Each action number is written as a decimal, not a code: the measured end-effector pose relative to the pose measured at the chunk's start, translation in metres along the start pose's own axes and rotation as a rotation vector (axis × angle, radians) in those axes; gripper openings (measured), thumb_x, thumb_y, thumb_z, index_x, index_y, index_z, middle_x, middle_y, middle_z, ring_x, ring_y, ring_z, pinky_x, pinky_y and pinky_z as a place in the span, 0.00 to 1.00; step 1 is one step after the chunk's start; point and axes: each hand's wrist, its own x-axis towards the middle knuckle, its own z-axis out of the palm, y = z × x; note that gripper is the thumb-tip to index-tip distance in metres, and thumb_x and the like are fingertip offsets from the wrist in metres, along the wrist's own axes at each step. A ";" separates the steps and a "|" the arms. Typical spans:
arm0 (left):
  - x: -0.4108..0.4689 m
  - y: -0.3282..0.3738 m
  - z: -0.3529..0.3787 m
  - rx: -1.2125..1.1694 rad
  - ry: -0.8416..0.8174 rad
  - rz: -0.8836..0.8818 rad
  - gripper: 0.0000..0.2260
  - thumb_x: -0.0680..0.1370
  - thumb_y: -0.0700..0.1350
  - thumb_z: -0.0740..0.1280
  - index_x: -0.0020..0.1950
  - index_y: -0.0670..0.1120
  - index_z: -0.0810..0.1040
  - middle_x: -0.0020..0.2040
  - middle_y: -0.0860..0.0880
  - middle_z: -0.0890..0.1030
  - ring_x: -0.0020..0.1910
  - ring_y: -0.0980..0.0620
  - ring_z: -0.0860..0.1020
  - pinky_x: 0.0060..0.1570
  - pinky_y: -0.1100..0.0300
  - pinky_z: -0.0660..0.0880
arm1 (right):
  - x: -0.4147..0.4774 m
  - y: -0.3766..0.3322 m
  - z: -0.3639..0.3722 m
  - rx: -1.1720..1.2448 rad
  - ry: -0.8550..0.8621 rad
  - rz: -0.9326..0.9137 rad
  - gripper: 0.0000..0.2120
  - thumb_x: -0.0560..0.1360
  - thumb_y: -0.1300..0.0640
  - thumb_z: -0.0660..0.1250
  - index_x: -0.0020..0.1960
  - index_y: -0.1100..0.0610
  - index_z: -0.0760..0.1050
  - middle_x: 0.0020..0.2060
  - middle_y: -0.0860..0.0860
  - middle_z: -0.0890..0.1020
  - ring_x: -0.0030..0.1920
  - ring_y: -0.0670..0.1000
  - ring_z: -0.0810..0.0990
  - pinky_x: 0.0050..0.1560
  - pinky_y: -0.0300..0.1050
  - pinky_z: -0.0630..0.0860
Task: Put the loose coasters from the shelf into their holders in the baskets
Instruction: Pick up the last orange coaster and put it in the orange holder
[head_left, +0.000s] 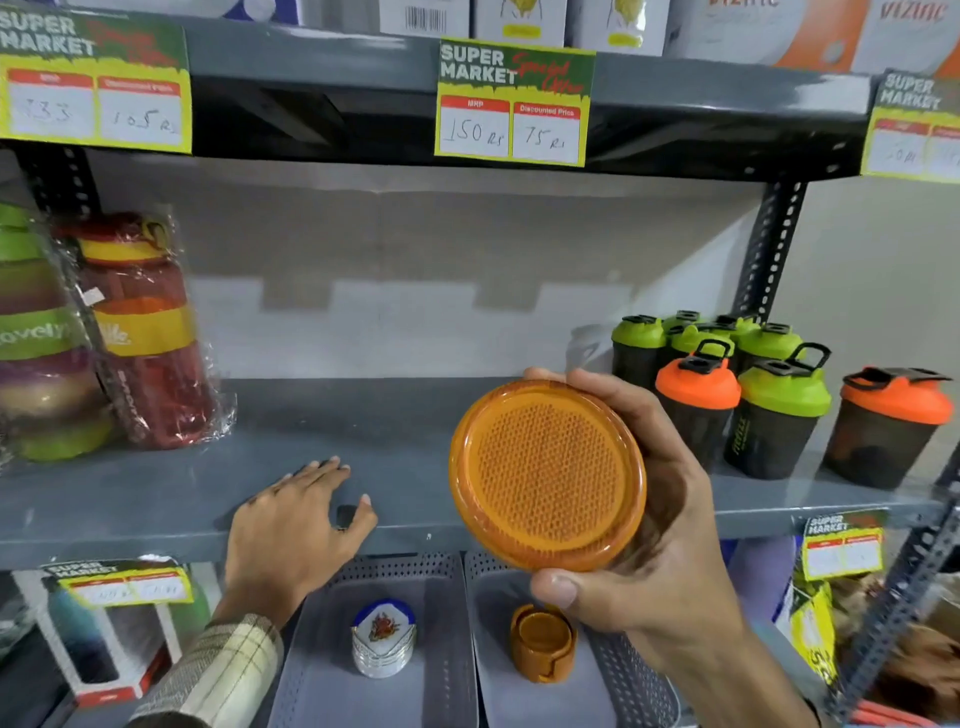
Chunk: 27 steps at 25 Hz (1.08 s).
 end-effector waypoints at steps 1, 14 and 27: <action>-0.001 0.000 0.000 -0.009 -0.002 -0.006 0.26 0.72 0.64 0.59 0.59 0.52 0.83 0.61 0.53 0.81 0.58 0.49 0.80 0.48 0.52 0.78 | -0.003 0.004 -0.003 -0.009 -0.004 0.006 0.43 0.62 0.52 0.85 0.72 0.56 0.70 0.71 0.56 0.78 0.71 0.55 0.78 0.68 0.45 0.76; 0.001 -0.002 0.008 -0.025 0.104 0.042 0.22 0.72 0.60 0.58 0.54 0.50 0.84 0.55 0.50 0.84 0.49 0.45 0.83 0.37 0.53 0.76 | -0.145 0.164 -0.100 -0.504 0.231 0.612 0.42 0.56 0.40 0.87 0.63 0.50 0.73 0.57 0.47 0.84 0.58 0.47 0.84 0.61 0.50 0.81; 0.000 0.000 0.009 -0.054 0.117 0.007 0.23 0.73 0.60 0.57 0.58 0.51 0.83 0.60 0.51 0.82 0.57 0.46 0.81 0.42 0.50 0.74 | -0.170 0.294 -0.145 -0.671 0.288 1.130 0.39 0.62 0.58 0.87 0.67 0.56 0.72 0.61 0.54 0.81 0.60 0.53 0.81 0.62 0.43 0.76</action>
